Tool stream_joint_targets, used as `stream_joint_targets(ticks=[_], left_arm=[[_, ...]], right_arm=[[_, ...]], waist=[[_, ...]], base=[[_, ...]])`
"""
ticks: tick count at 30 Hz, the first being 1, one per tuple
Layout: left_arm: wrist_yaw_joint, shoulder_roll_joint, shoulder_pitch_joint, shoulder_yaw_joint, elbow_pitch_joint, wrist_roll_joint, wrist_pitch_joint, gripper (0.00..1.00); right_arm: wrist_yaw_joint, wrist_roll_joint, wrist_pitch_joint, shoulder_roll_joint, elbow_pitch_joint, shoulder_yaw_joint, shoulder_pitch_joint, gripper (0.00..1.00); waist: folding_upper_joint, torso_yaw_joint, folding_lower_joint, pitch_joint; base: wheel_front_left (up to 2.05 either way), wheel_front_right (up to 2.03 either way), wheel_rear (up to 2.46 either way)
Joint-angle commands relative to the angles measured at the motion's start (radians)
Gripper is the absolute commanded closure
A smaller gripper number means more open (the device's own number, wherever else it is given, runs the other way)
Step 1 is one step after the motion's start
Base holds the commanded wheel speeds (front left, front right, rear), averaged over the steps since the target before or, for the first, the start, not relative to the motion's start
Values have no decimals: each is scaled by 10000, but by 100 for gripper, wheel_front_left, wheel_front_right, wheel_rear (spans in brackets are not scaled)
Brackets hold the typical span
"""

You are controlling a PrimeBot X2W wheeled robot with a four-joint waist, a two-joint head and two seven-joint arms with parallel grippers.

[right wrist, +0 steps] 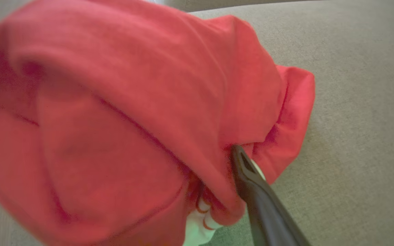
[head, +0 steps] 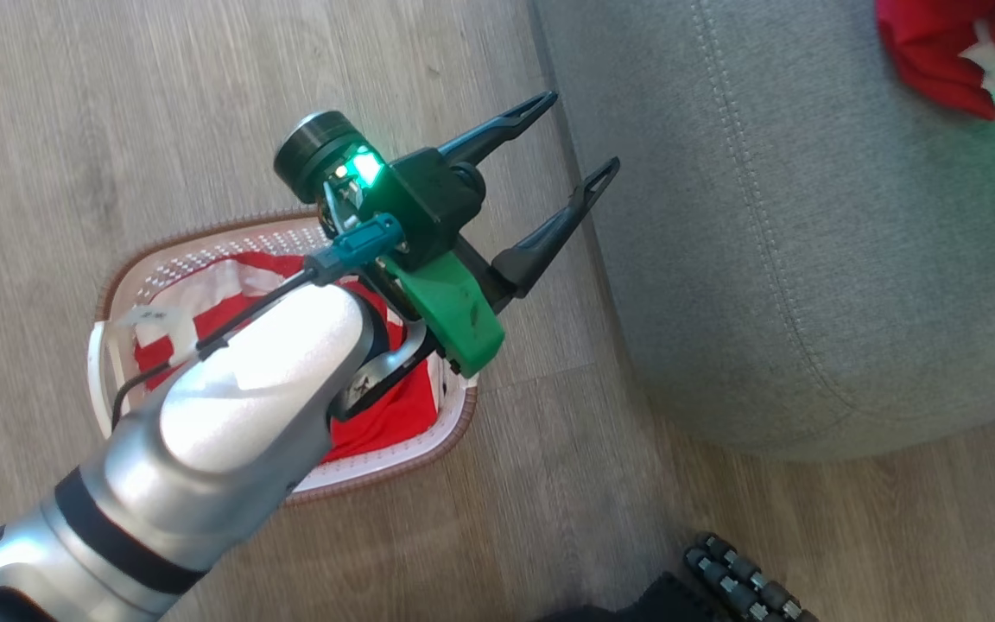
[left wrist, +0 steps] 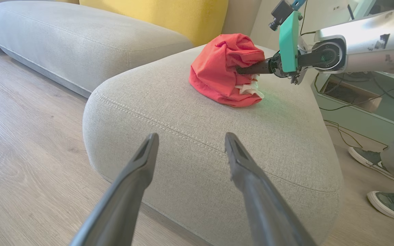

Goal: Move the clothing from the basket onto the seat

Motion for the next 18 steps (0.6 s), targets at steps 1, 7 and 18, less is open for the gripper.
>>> stream_joint_targets(ticks=[1,7,18], left_arm=[[-12,28,-260,265,-276,3,-81,0],[11,10,-139,238,-130,-95,-164,0],[218,32,453,347,198,-462,-575,0]], right_arm=[[-2,113,-5,-444,-150,131,-72,0],[-2,228,-128,-591,-116,557,-62,0],[-2,750,481,-1120,-435,1655,554,0]], waist=[[0,-34,-1,-97],[0,-144,-1,-465],[0,-273,-1,-1854]], base=[[0,0,0],[0,0,0],[0,0,0]])
